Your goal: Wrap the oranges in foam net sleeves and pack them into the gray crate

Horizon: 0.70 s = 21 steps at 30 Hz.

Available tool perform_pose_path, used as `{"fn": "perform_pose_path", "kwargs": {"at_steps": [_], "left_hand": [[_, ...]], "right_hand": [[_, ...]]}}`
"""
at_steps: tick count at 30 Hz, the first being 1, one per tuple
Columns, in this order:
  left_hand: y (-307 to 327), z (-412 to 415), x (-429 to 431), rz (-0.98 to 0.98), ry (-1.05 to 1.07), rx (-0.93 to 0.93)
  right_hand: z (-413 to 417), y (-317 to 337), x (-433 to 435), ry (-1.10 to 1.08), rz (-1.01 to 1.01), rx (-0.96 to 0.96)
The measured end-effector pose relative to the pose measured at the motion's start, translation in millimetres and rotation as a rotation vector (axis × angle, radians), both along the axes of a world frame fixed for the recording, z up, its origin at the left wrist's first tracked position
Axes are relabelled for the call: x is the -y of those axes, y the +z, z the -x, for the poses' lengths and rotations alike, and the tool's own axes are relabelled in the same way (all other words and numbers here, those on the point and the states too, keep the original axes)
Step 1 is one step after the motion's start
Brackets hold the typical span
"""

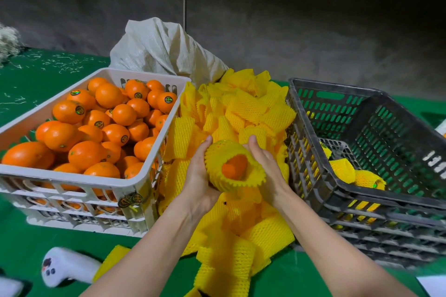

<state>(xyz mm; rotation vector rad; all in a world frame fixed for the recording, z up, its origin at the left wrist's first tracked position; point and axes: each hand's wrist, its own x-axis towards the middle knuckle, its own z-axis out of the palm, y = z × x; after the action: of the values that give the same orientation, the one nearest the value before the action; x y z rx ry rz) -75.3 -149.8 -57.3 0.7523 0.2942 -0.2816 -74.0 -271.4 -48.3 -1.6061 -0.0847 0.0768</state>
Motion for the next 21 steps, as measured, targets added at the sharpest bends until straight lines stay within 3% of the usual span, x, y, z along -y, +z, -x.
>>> {"fn": "perform_pose_path", "kwargs": {"at_steps": [2,4,7,10,12,16,21], "left_hand": [[-0.7,-1.9,2.8,-0.081,0.081,0.012],[0.0,-3.8,5.3,-0.224,0.161,0.033],[-5.6,-8.6,2.4,-0.624,0.303,0.21],[-10.1,-9.8,-1.9,-0.955,0.386,0.419],[-7.2,-8.0,-0.4,-0.896,0.422,0.44],[-4.9,-6.8,3.7,-0.464,0.364,0.278],[0.2,-8.0,5.2,-0.384,0.268,0.221]], "right_hand": [[0.8,1.2,-2.2,0.043,-0.102,-0.152],[1.4,0.6,-10.4,0.036,-0.116,-0.166],[0.9,-2.7,-15.5,-0.062,0.0,-0.128],[-0.7,-10.9,-16.1,-0.035,-0.129,-0.172],[-3.4,-13.5,-18.5,-0.051,-0.314,-0.275],[-4.6,-6.4,-18.3,-0.034,-0.592,-0.411],[-1.0,-7.9,-18.5,-0.062,-0.6,-0.367]]}}
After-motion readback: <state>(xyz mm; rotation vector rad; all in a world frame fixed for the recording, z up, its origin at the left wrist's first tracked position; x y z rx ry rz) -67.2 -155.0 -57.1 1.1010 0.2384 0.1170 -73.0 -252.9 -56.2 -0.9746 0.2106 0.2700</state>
